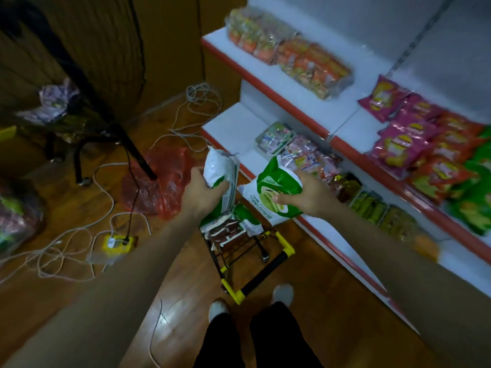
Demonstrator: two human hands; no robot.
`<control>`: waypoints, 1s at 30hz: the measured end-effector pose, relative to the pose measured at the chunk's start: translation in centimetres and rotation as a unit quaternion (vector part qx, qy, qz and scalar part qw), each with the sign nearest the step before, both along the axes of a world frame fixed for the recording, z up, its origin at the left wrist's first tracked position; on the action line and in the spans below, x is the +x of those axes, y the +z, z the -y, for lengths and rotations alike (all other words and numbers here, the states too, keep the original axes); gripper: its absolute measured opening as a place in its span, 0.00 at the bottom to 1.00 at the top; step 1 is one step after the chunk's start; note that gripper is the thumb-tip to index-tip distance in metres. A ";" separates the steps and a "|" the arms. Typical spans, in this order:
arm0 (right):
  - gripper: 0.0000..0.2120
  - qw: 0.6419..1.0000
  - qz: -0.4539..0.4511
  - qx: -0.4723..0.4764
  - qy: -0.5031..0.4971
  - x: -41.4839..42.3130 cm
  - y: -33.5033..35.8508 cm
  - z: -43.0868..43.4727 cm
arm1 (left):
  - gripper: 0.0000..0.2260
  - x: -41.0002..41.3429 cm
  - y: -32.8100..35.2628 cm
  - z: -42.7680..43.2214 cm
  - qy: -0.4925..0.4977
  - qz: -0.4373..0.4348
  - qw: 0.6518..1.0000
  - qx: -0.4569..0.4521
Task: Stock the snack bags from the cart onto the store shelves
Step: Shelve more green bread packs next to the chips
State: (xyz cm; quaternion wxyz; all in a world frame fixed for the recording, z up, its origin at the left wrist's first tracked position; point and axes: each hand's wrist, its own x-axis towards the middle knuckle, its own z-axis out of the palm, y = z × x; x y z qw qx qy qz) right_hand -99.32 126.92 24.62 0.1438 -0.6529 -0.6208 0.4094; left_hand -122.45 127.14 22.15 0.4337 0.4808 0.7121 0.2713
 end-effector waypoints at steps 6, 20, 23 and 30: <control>0.48 0.999 0.006 0.001 -0.036 6.0 5.1 3.0 | 0.23 6.5 5.8 -1.5 -0.104 0.015 0.992 0.064; 0.17 0.985 -0.041 0.056 -0.155 25.1 12.8 20.2 | 0.19 29.4 12.3 7.6 -0.309 0.008 0.934 0.177; 0.16 0.978 -0.036 0.072 -0.192 29.0 13.5 24.7 | 0.21 33.8 12.9 10.9 -0.325 0.024 0.928 0.183; 0.12 0.957 -0.017 0.080 -0.279 36.9 14.2 33.6 | 0.17 41.5 13.3 17.3 -0.325 0.093 0.927 0.160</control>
